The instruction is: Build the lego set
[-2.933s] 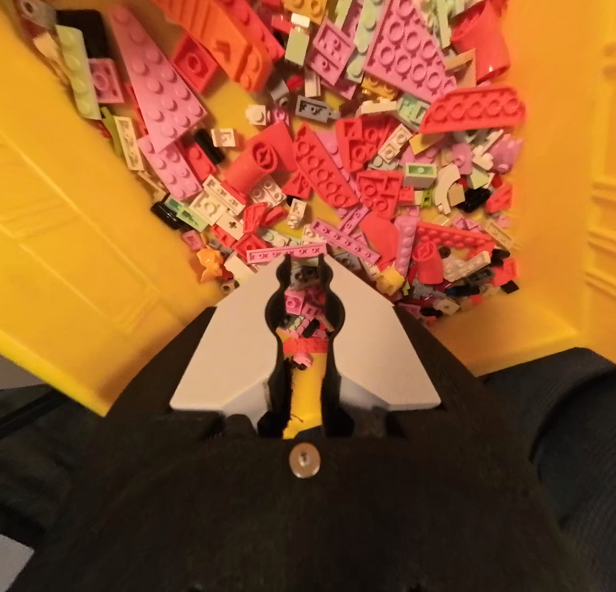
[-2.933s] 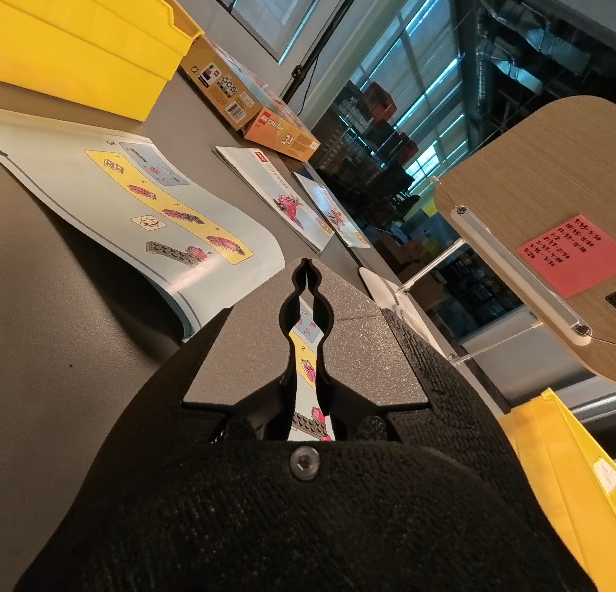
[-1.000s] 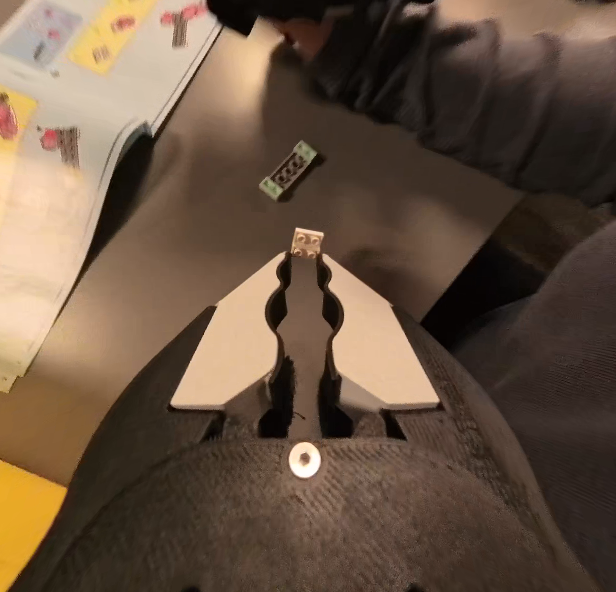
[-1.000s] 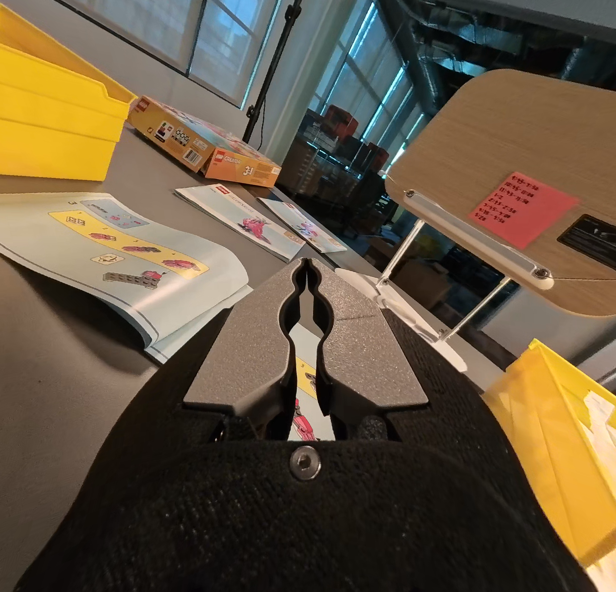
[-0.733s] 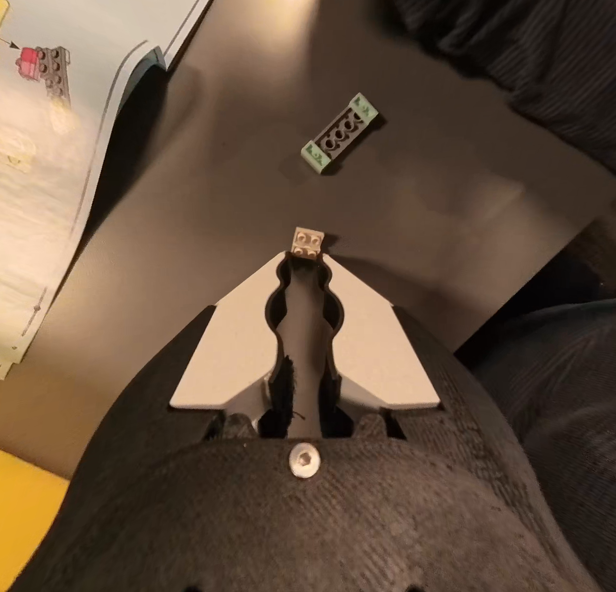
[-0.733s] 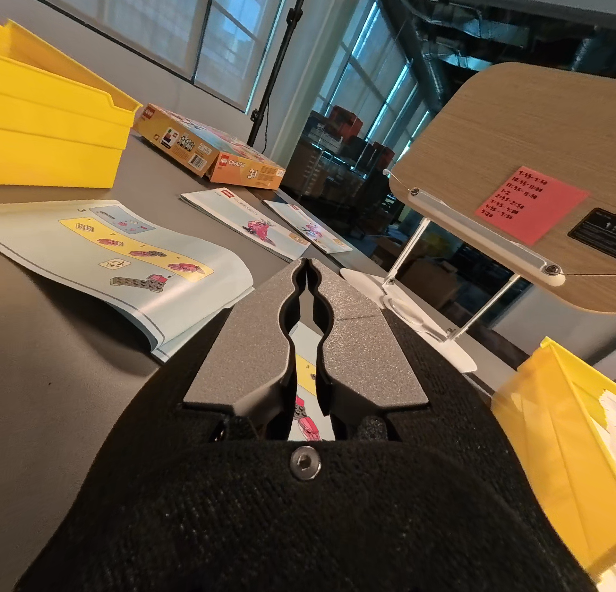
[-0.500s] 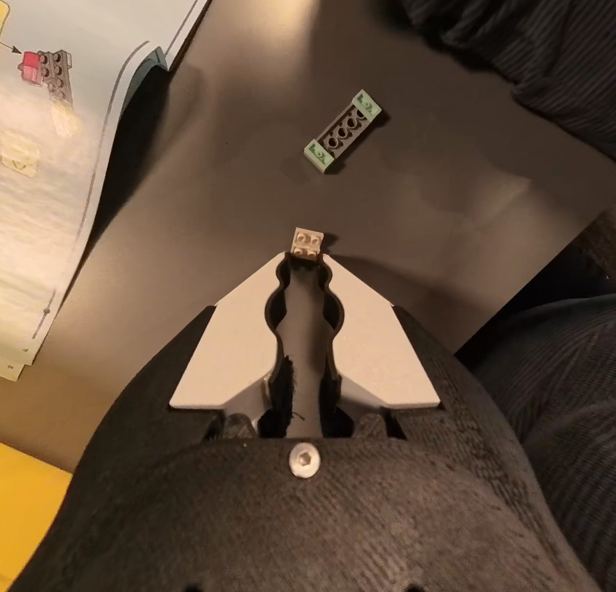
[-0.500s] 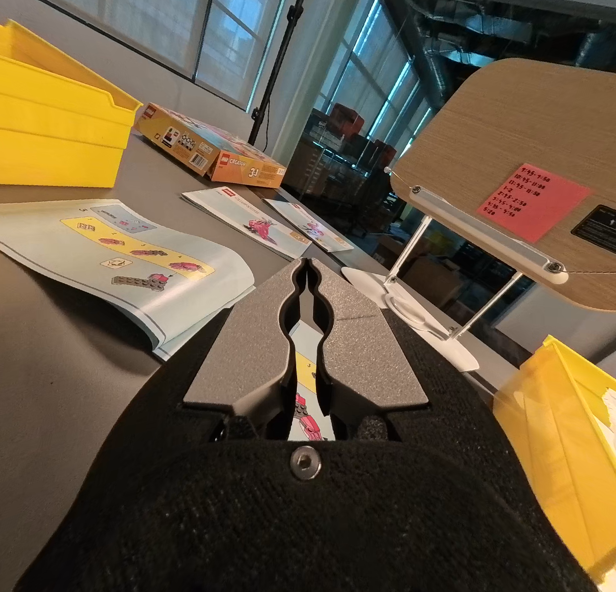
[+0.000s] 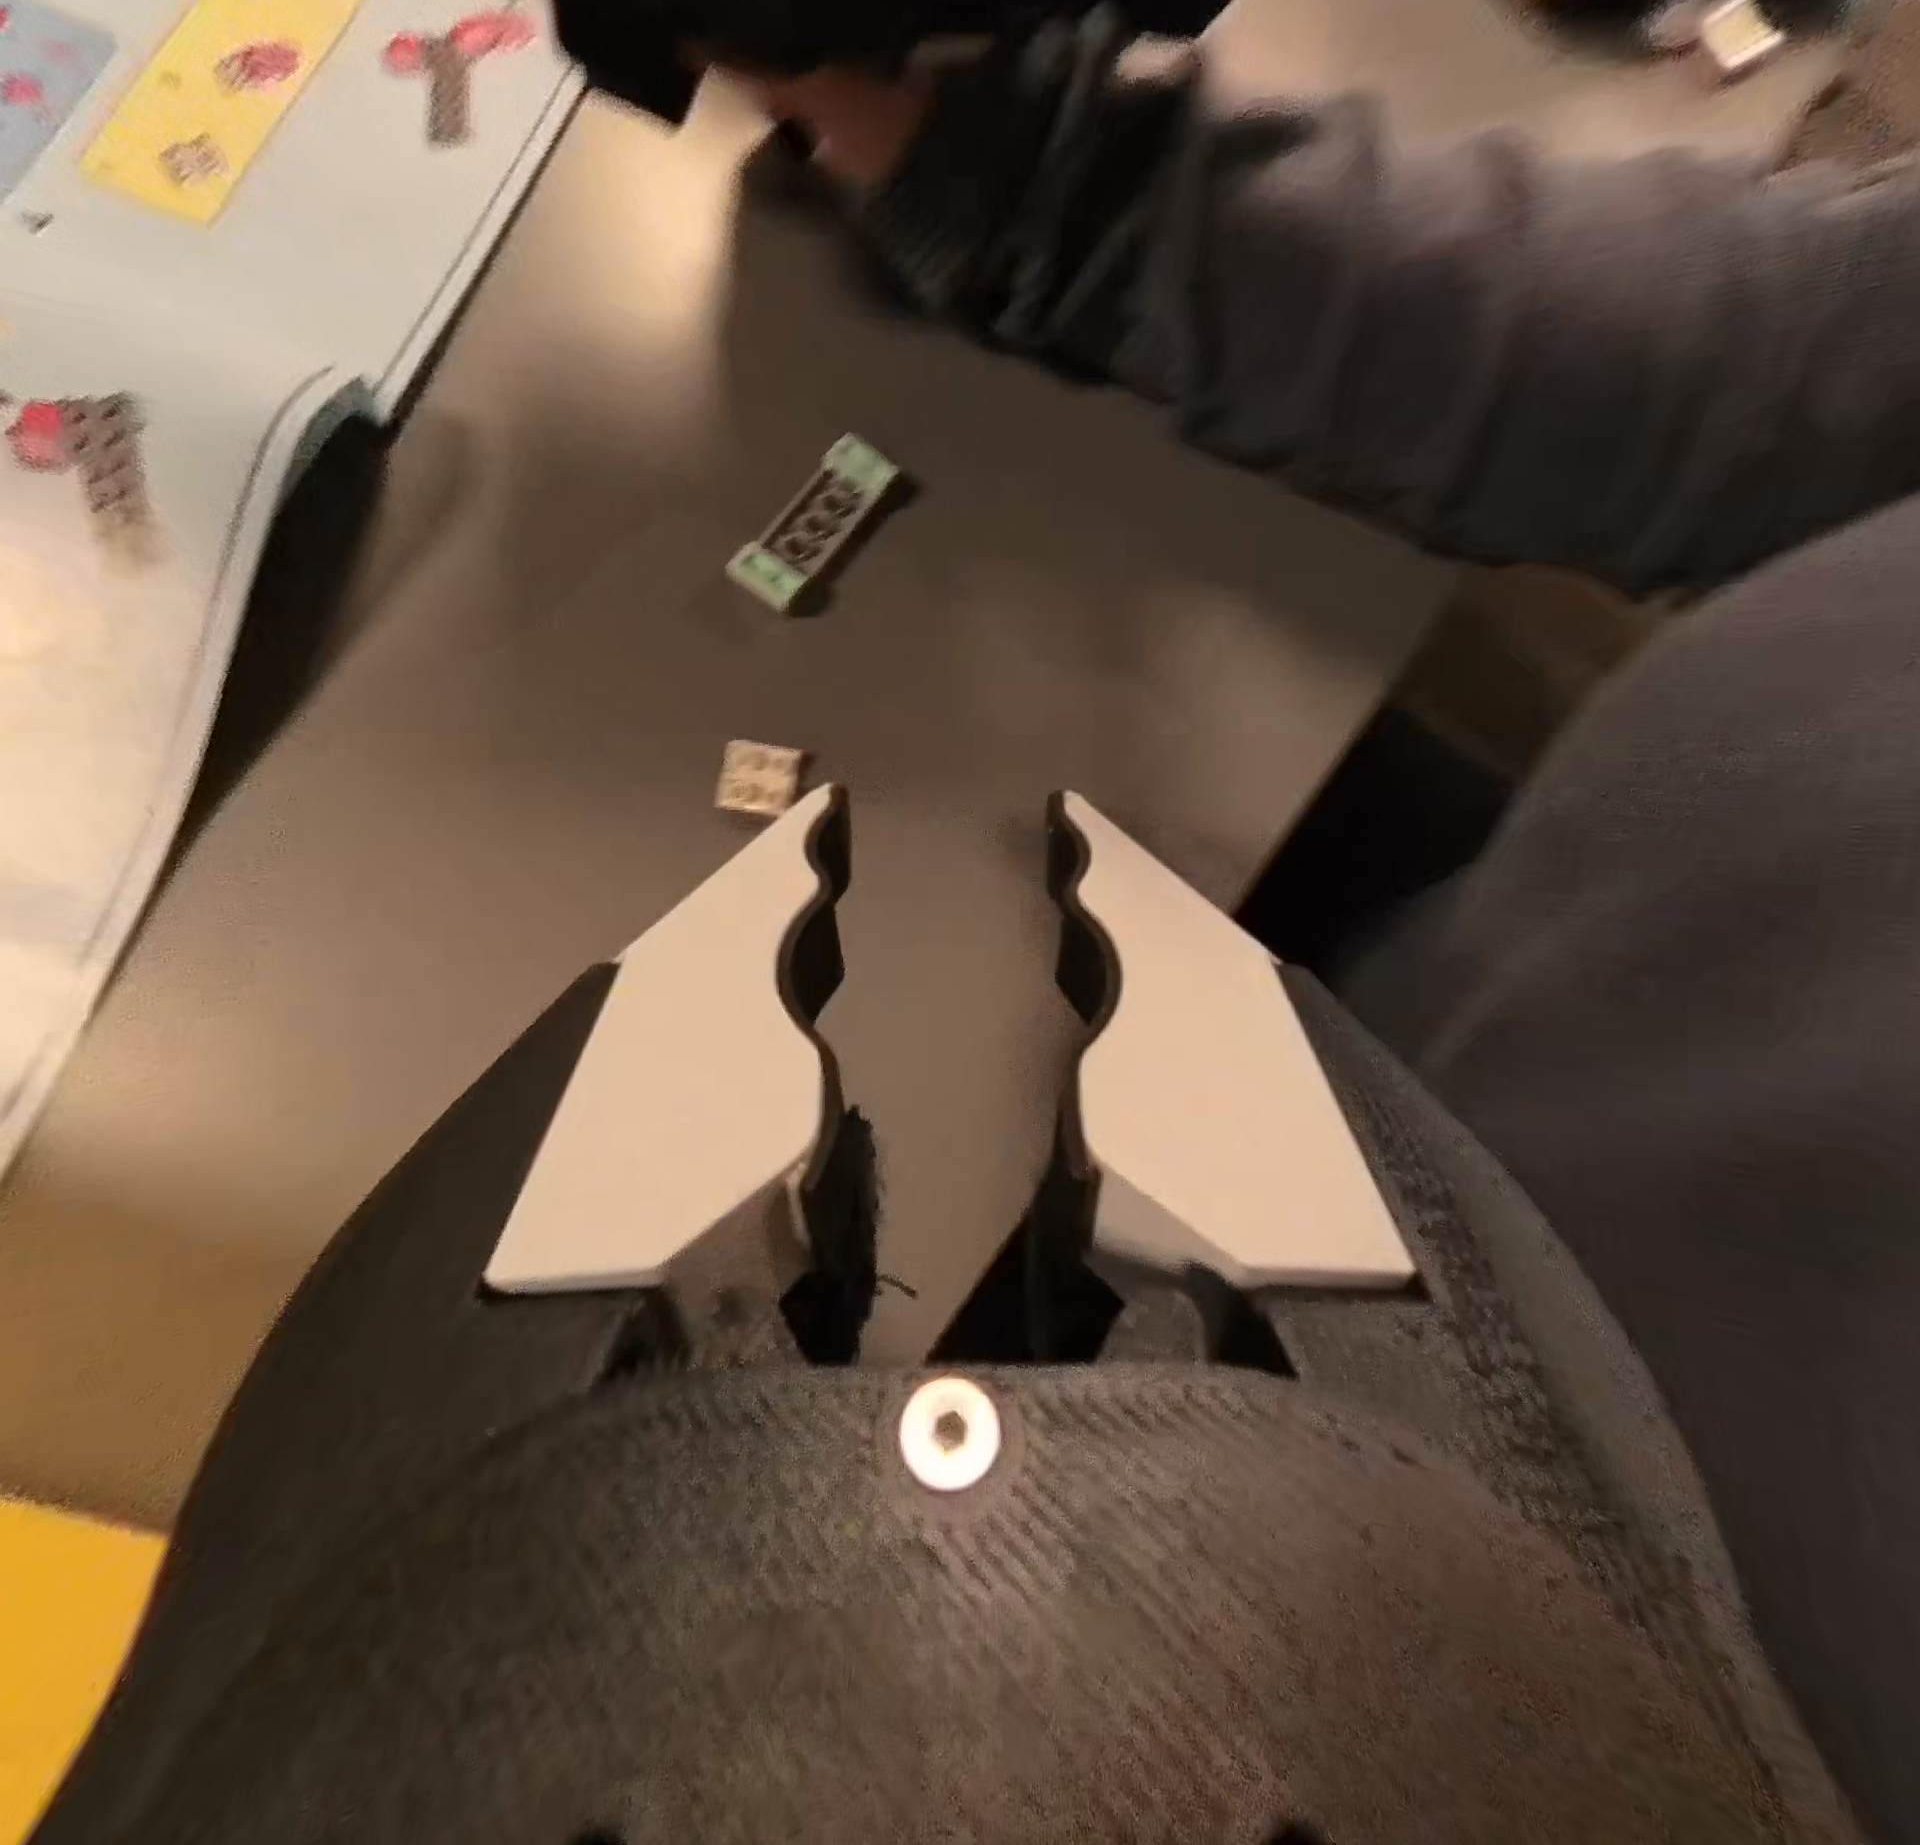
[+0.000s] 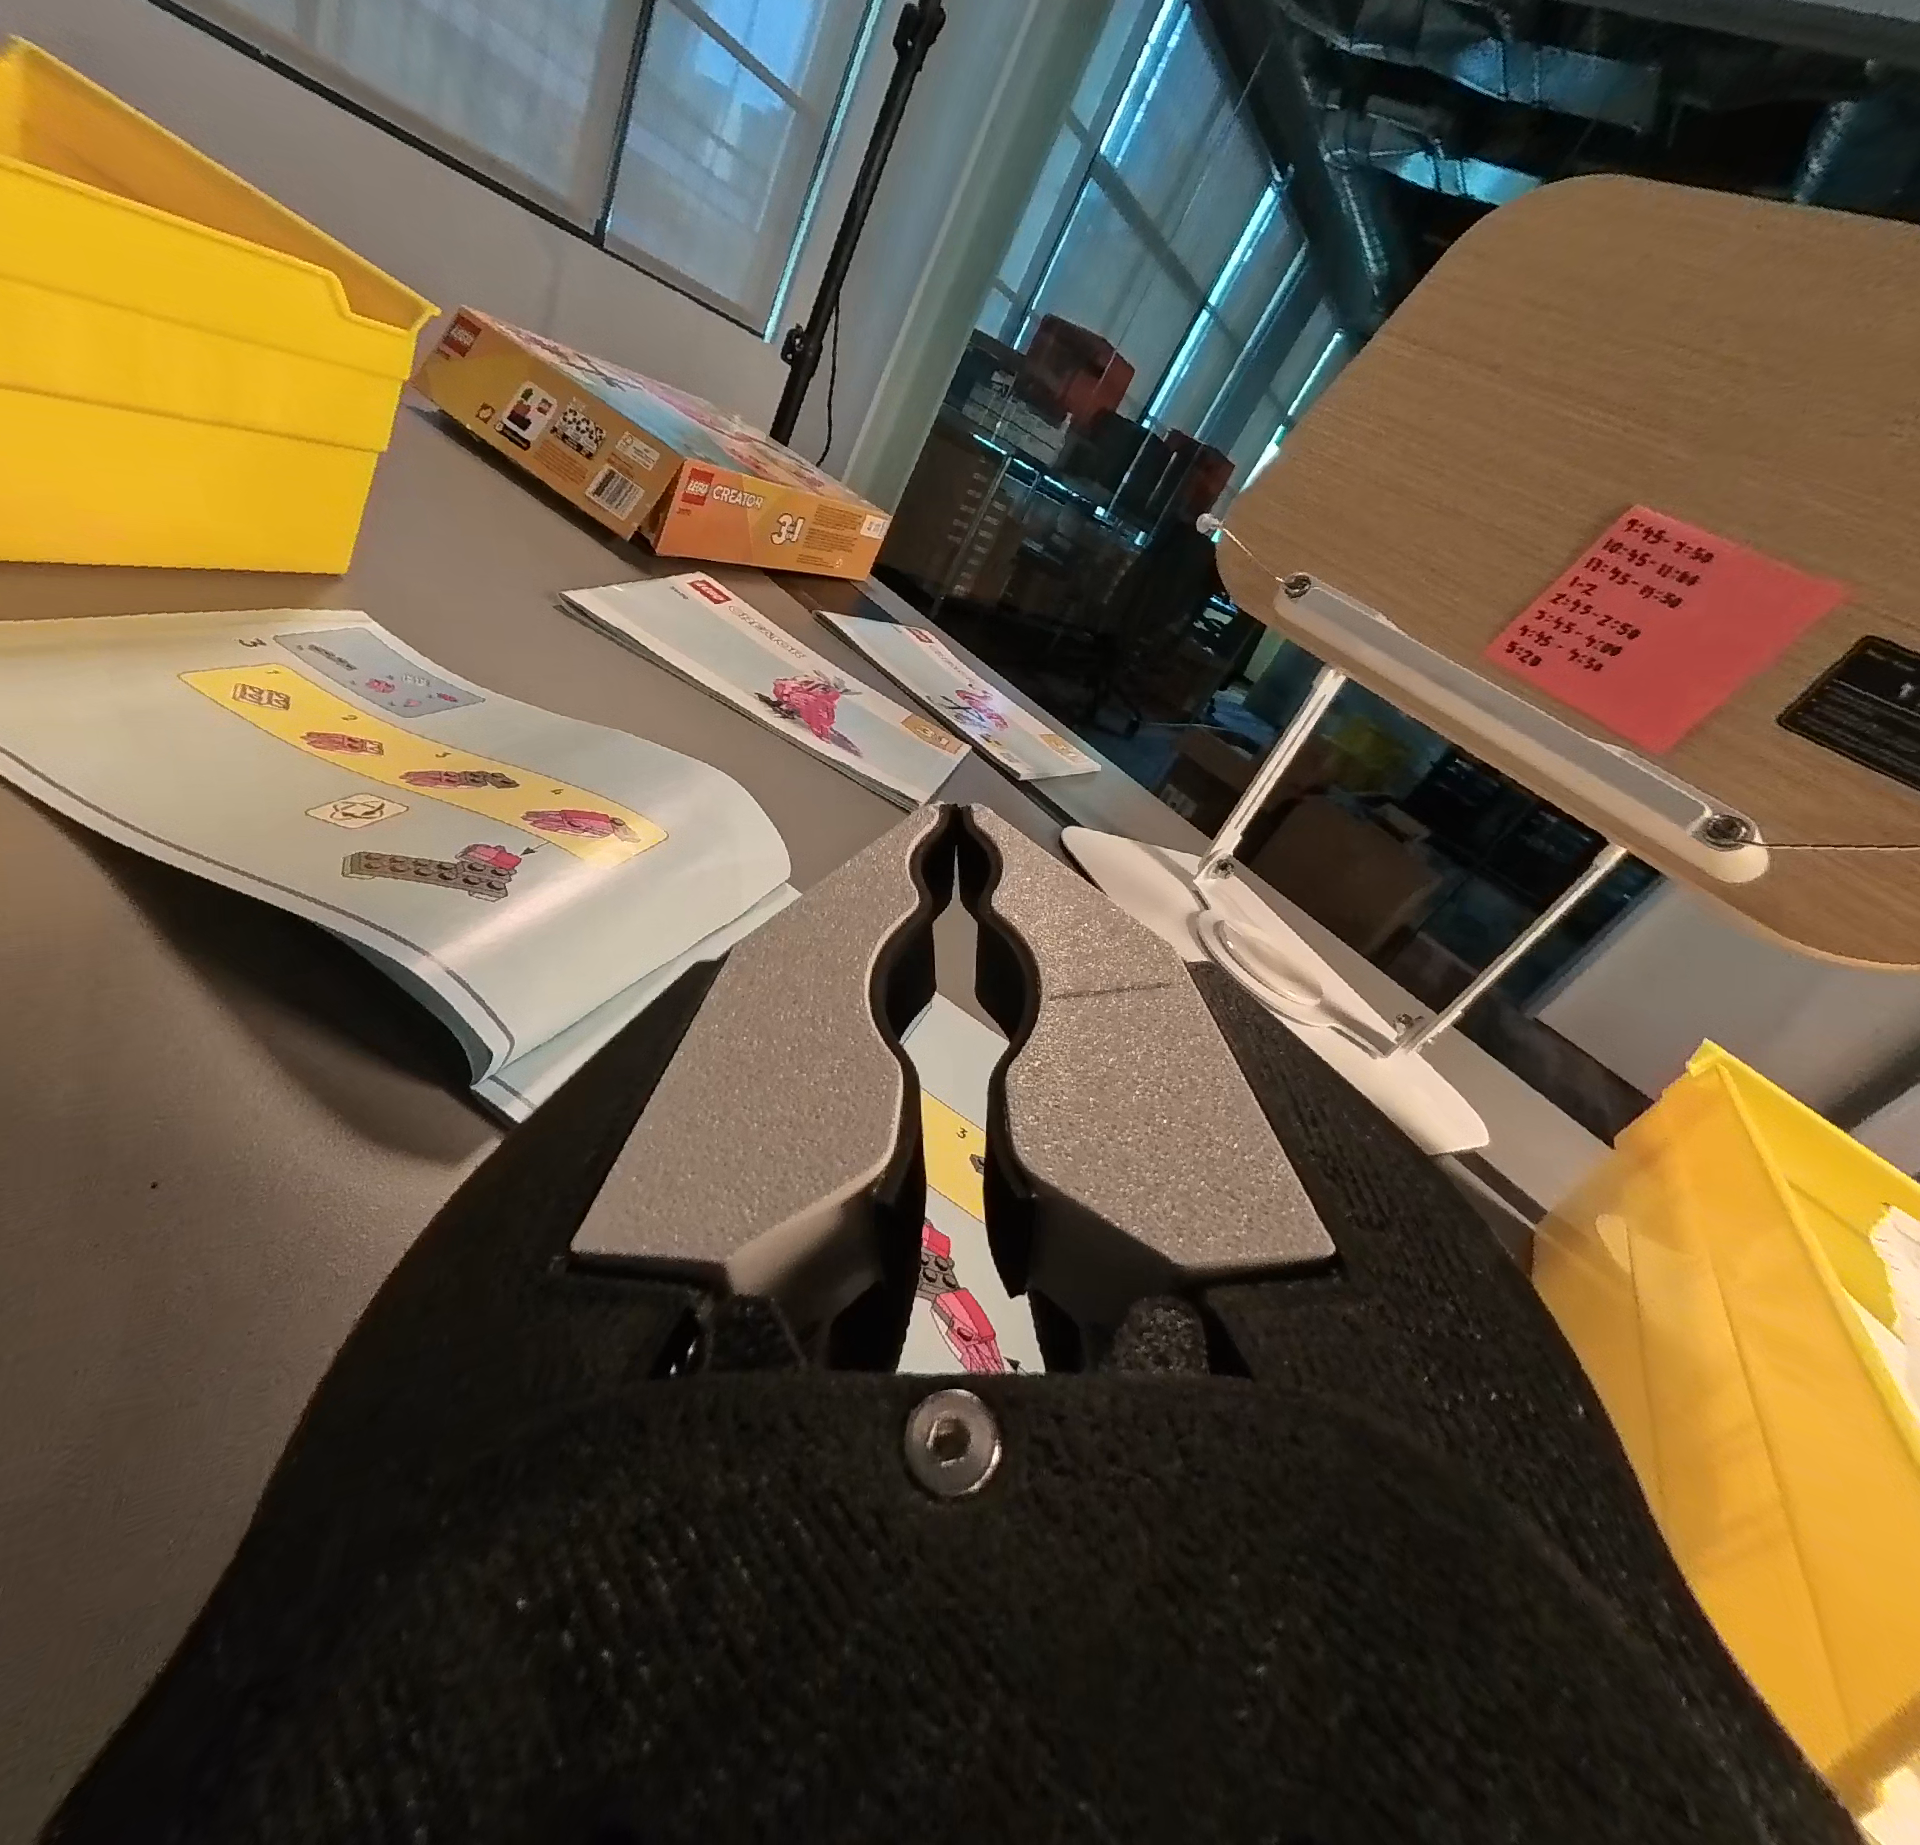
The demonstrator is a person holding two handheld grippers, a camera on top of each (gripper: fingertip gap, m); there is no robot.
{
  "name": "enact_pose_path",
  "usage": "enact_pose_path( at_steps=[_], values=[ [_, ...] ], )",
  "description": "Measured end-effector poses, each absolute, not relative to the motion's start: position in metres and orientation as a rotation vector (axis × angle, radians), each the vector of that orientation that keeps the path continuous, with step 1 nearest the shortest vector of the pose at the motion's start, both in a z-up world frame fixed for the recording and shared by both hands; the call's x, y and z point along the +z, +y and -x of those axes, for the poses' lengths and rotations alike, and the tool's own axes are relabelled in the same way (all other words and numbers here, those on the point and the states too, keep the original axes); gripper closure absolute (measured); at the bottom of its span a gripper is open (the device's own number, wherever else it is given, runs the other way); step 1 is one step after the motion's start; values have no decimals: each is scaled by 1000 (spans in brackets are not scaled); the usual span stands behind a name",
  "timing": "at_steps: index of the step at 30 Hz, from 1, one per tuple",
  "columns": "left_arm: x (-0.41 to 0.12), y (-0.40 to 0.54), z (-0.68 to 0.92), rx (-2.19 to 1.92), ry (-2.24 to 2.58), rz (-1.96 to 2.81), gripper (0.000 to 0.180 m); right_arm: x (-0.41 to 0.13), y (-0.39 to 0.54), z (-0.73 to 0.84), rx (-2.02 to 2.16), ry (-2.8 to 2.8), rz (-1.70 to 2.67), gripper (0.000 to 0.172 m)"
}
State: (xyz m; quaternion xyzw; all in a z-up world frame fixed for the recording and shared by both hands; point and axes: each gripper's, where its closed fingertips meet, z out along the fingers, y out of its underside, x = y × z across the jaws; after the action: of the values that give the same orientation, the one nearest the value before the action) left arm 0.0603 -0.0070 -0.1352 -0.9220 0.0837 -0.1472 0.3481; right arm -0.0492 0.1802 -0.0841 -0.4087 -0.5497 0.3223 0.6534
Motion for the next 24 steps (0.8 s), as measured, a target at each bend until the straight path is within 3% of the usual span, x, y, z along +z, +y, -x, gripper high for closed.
enact_pose_path(
  at_steps=[7, 11, 16, 24],
  values=[
    [-52, -49, -39, -478, 321, 2031, 147, -85, 178, 51, 717, -1254, 911, 172],
    [-11, -62, 40, -359, 108, 1921, 153, -85, 176, 54, 695, -1256, 891, 172],
    [-60, -79, 180, -13, -395, 2215, 156, -85, 178, 55, 660, -1245, 887, 172],
    [-138, -76, 227, -83, -397, 2664, 152, -89, 182, 60, 598, -1264, 887, 172]
  ],
)
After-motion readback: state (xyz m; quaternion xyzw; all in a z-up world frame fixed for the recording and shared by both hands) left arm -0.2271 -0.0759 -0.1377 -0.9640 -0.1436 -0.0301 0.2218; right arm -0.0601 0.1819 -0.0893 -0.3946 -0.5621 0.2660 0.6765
